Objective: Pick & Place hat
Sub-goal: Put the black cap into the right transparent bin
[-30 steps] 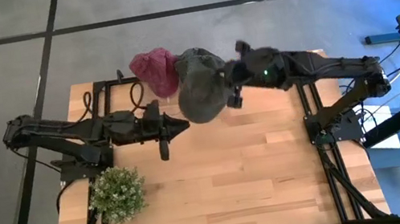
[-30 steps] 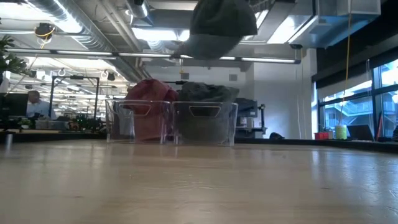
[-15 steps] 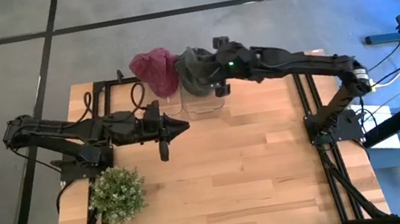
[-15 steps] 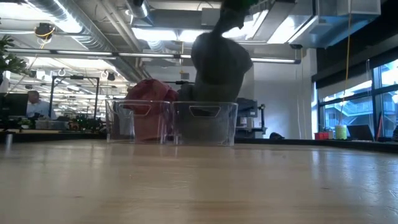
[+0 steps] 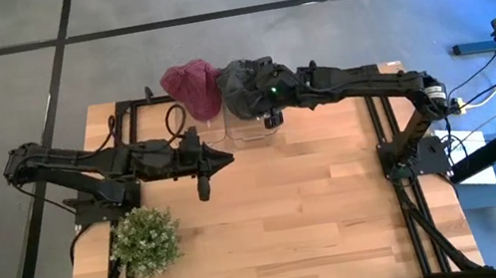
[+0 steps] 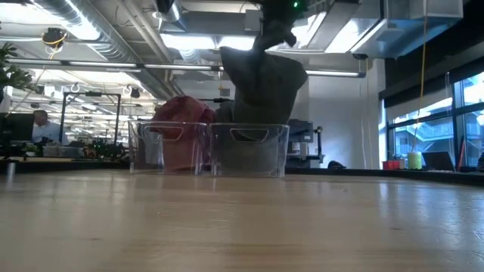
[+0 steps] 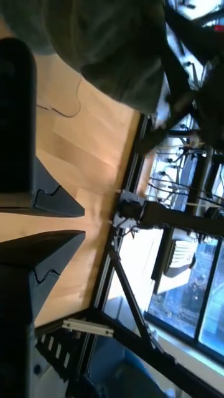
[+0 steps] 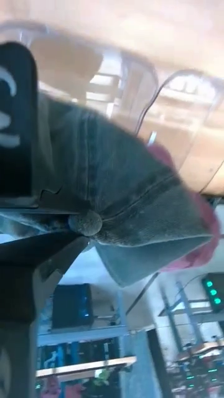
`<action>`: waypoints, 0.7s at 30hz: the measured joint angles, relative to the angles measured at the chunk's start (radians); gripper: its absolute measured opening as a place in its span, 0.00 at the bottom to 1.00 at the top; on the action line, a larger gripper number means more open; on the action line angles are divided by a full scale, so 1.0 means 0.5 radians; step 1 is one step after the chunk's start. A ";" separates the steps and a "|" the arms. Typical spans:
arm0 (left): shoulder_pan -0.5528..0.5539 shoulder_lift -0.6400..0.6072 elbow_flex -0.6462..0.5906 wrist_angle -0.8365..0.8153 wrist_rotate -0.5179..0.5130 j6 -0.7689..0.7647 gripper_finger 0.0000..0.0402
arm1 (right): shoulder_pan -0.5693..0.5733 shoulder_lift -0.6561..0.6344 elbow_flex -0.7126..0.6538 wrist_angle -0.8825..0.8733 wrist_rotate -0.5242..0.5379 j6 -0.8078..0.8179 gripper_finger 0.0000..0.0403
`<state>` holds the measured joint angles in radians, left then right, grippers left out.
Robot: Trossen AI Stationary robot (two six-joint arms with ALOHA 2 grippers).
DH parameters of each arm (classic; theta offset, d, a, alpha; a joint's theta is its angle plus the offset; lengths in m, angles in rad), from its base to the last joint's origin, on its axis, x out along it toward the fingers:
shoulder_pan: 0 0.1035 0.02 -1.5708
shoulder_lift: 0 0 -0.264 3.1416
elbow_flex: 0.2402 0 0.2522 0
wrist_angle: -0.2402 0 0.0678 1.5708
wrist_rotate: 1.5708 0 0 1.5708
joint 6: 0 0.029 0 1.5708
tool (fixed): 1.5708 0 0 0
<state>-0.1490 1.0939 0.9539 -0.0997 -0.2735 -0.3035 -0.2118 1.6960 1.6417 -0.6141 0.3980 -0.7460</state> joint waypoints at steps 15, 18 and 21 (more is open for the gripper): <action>0.000 0.000 0.000 -0.080 -0.151 0.004 0.10 | 0.141 -0.009 -0.002 -0.162 0.046 -0.105 0.11; 0.000 0.000 0.000 -0.079 -0.151 0.002 0.10 | 0.199 -0.043 -0.002 -0.176 0.107 -0.123 0.11; 0.000 0.000 0.000 -0.079 -0.150 -0.002 0.09 | 0.247 -0.054 -0.001 -0.188 0.102 -0.142 0.11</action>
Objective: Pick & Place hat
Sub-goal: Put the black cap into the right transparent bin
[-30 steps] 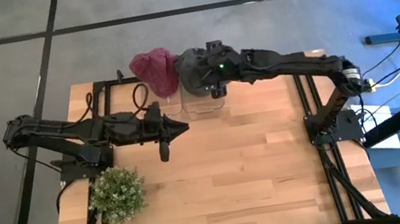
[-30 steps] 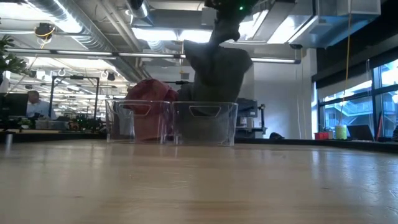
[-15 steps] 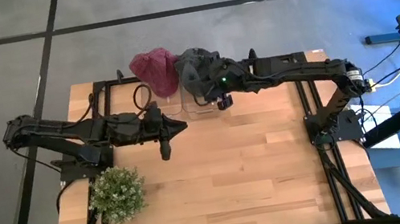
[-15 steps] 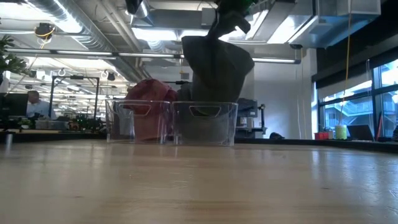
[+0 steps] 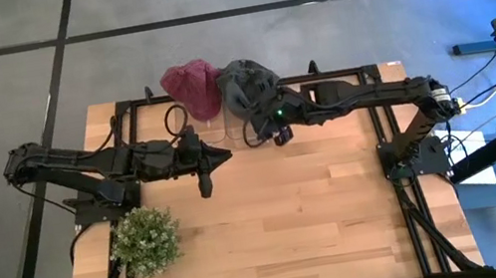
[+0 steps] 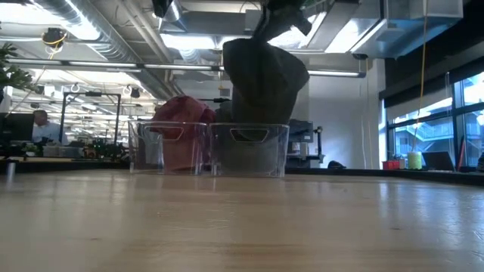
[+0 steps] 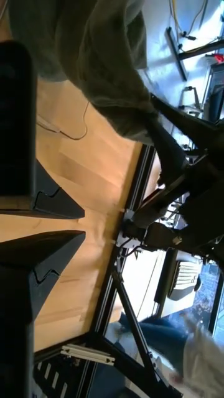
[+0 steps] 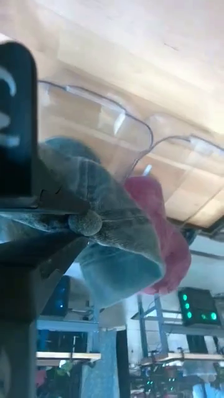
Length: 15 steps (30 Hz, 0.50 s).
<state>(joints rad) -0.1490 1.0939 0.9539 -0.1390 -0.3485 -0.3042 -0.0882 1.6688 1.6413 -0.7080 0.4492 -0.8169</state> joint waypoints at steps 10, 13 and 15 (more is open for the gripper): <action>0.000 0.000 0.000 -0.001 0.001 -0.008 0.10 | 0.127 -0.001 0.000 -0.111 0.087 -0.009 0.11; 0.000 0.000 0.000 -0.001 -0.002 0.002 0.09 | 0.079 0.003 0.000 -0.104 0.082 0.005 0.11; 0.000 0.000 0.000 -0.001 -0.002 0.002 0.09 | 0.025 0.012 0.000 -0.086 0.076 0.056 0.11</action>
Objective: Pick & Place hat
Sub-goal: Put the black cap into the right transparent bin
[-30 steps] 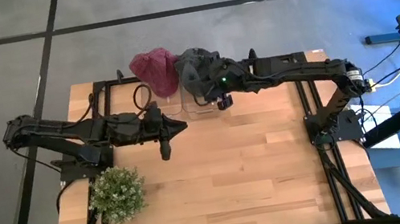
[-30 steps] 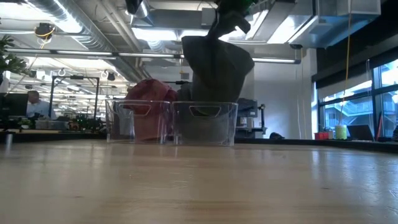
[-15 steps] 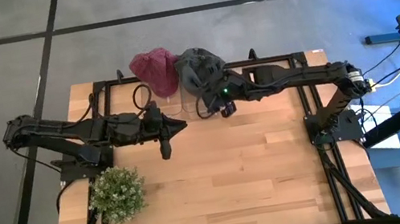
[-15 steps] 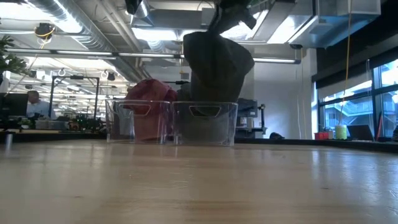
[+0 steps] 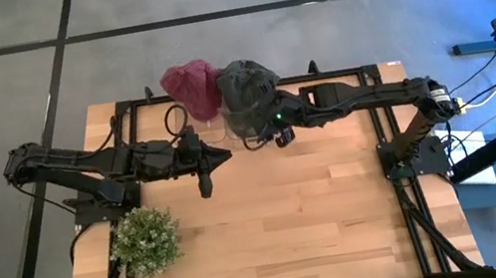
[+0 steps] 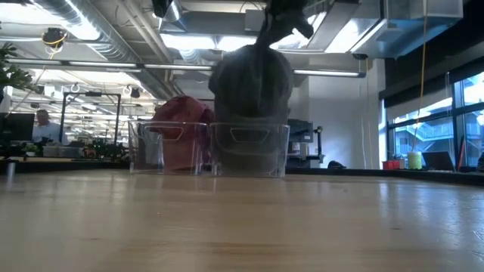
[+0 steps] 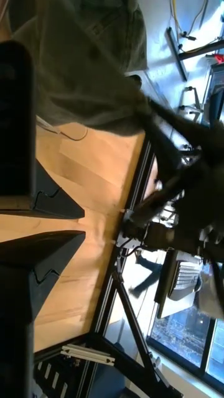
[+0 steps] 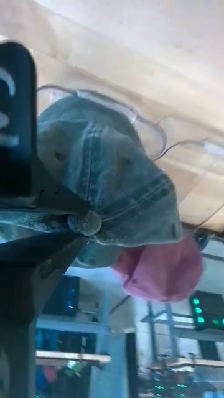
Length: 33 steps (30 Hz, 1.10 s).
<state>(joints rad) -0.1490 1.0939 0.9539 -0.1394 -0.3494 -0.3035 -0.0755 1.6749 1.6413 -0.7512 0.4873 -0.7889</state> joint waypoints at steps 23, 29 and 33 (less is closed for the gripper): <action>0.000 0.001 -0.002 -0.039 0.000 0.005 0.09 | -0.512 0.205 -0.223 0.737 -0.233 -0.461 0.12; 0.000 0.001 -0.002 -0.051 -0.002 0.035 0.10 | -0.530 0.210 -0.223 0.838 -0.229 -0.492 0.17; 0.000 0.001 -0.002 -0.058 -0.016 0.071 0.10 | -0.530 0.210 -0.223 0.819 -0.229 -0.490 0.18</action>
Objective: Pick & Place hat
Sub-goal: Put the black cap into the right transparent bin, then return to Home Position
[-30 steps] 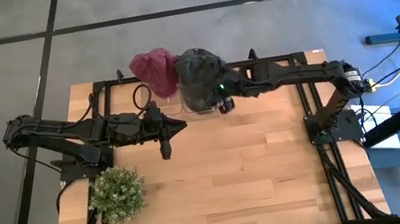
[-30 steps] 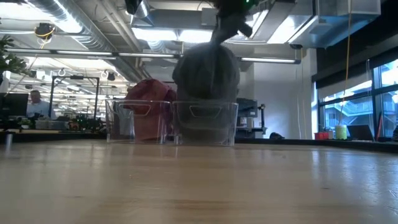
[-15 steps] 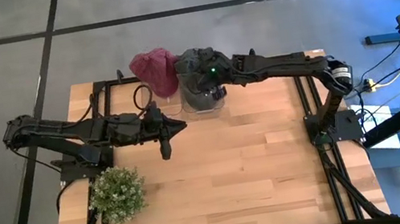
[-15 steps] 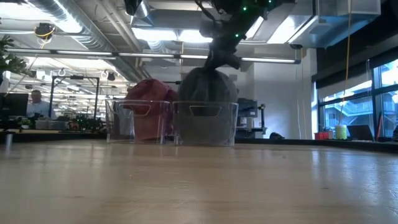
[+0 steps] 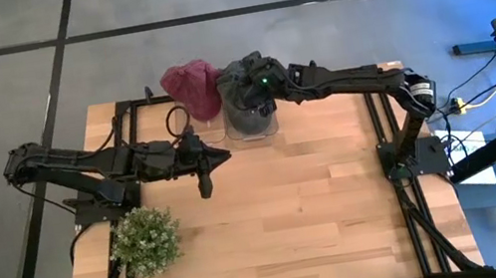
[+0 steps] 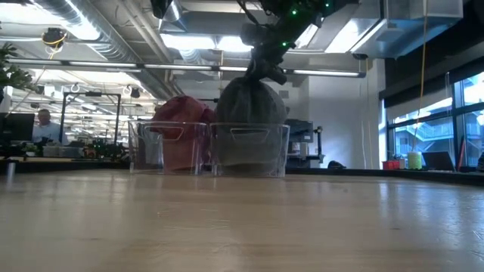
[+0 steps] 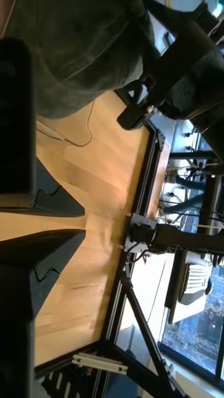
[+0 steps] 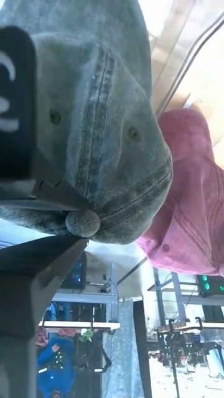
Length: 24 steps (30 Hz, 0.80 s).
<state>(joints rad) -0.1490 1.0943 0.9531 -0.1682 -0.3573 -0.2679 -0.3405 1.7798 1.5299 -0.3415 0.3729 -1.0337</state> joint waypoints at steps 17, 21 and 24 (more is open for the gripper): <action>0.000 0.000 0.000 -0.055 -0.097 0.060 0.09 | 0.016 -0.017 0.003 -0.176 0.104 0.268 0.38; 0.001 -0.011 0.000 -0.075 -0.152 0.117 0.09 | 0.076 -0.078 0.034 -0.238 0.301 0.373 0.42; 0.000 -0.076 0.000 -0.157 -0.154 0.077 0.10 | 0.149 -0.218 0.044 -0.357 0.270 0.686 0.42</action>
<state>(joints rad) -0.1490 1.0563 0.9531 -0.2465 -0.4343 -0.2292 -0.2660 1.6710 1.5520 -0.5201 0.5077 -0.6906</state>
